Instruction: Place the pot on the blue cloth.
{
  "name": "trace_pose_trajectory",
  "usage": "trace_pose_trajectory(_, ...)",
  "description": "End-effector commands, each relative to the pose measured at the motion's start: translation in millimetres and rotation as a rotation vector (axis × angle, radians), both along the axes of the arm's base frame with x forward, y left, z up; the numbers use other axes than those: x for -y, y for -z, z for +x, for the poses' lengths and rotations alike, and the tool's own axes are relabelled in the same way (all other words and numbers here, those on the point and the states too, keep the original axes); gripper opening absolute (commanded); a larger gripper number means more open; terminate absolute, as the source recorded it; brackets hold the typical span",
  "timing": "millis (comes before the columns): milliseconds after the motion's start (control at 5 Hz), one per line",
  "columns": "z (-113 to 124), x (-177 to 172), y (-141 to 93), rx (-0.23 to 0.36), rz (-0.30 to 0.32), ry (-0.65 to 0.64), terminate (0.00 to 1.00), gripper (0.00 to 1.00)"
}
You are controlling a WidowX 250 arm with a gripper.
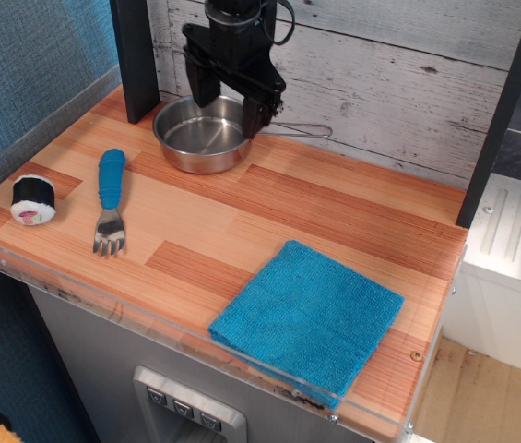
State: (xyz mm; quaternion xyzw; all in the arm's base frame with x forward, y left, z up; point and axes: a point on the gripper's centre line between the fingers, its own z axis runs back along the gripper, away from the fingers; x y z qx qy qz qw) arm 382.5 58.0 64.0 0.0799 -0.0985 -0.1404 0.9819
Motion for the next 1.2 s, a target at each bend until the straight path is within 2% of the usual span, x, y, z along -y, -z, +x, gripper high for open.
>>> trace_pose_trajectory(0,0,-15,3,-0.041,0.007,0.05,0.0,1.0)
trace_pose_trajectory(400,-2,-26,23,-0.079,0.02,0.045,0.0,1.0)
trace_pose_trajectory(600,-3,-23,23,-0.067,-0.007,0.042,0.0,0.0)
trace_pose_trajectory(800,-4,-27,17,-0.054,-0.056,0.038,0.0,0.0)
trace_pose_trajectory(1000,-5,-29,13,-0.055,-0.05,0.035,0.0,0.0)
